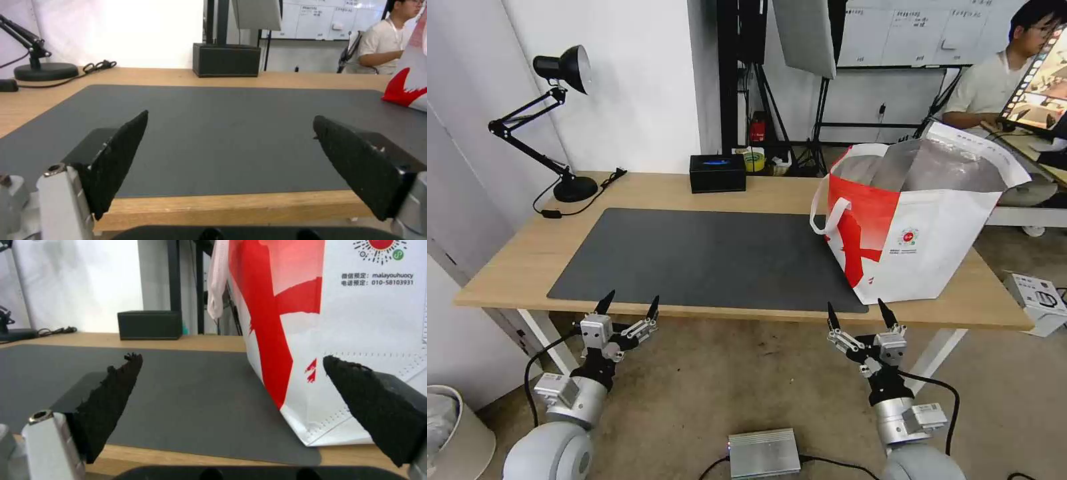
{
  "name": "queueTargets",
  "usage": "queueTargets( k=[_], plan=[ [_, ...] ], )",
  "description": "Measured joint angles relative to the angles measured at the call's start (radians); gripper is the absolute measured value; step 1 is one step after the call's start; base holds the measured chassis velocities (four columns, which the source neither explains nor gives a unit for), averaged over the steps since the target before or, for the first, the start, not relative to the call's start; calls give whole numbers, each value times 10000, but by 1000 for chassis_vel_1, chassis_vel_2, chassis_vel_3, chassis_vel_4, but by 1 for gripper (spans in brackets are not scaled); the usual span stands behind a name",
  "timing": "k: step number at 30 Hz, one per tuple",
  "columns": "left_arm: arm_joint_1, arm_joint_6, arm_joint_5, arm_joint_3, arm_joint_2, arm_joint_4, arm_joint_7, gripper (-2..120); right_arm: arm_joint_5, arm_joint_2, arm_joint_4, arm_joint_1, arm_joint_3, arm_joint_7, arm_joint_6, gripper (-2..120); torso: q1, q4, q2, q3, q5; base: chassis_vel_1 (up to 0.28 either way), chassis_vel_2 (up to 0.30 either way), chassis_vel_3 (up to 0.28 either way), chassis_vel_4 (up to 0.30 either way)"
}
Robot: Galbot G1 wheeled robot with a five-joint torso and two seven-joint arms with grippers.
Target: Pick up the trash from the table and place it into the takeout bag.
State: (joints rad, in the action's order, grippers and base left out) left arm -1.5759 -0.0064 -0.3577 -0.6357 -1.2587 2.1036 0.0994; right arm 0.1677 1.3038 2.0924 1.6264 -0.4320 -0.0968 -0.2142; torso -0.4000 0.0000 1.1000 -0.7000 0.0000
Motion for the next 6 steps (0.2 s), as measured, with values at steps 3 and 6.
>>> queueTargets(
  k=[3,6],
  plan=[
    [2,0,0,2,2,-2,-1,100,0,0,0,0,0,0,0,100,1,0,0,0,0,0,0,0,0],
    [4,0,0,2,3,-2,-1,100,0,0,0,0,0,0,0,100,1,0,0,0,0,0,0,0,0]
  ],
)
